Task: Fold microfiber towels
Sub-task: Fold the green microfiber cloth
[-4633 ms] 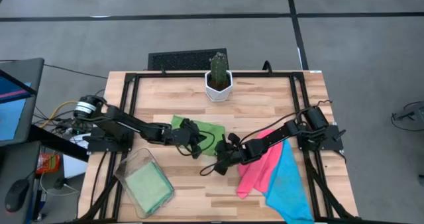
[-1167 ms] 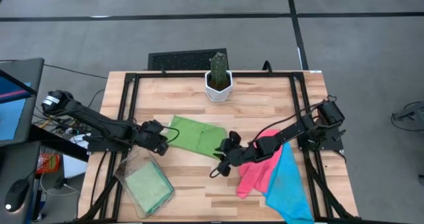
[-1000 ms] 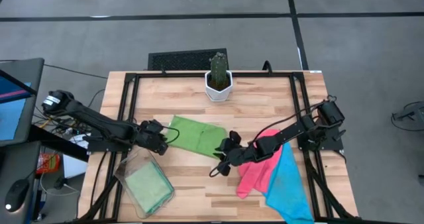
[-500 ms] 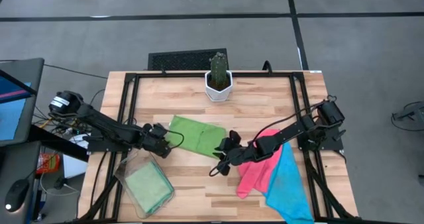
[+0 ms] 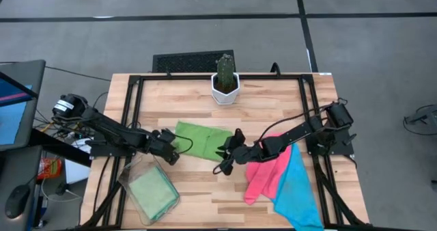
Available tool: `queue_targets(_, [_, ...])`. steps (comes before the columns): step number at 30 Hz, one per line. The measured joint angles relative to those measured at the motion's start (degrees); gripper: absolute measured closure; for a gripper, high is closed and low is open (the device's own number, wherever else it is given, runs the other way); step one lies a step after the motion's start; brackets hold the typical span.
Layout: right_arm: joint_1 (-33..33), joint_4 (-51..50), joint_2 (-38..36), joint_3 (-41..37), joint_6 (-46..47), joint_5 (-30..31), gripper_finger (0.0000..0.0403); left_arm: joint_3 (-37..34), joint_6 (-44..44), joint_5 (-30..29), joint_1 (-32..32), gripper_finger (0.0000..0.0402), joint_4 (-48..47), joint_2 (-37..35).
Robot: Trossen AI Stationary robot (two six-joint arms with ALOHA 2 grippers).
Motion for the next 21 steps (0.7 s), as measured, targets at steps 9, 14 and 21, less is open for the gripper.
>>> queue_targets(9, [0.3,1.9,7.5,3.8,0.6,-0.9,0.0330,4.6,2.1,-1.0,-0.1,0.0398,0.1,-0.1])
queue_targets(14, [0.0,1.2,10.6,5.8,0.5,-0.8,0.0389,5.0,2.2,-0.4,0.0,0.0399,0.9,-0.1])
queue_targets(21, [-1.9,0.1,14.9,7.6,4.9,-2.7,0.0367,5.3,2.3,1.9,0.0,0.0400,3.2,-0.2])
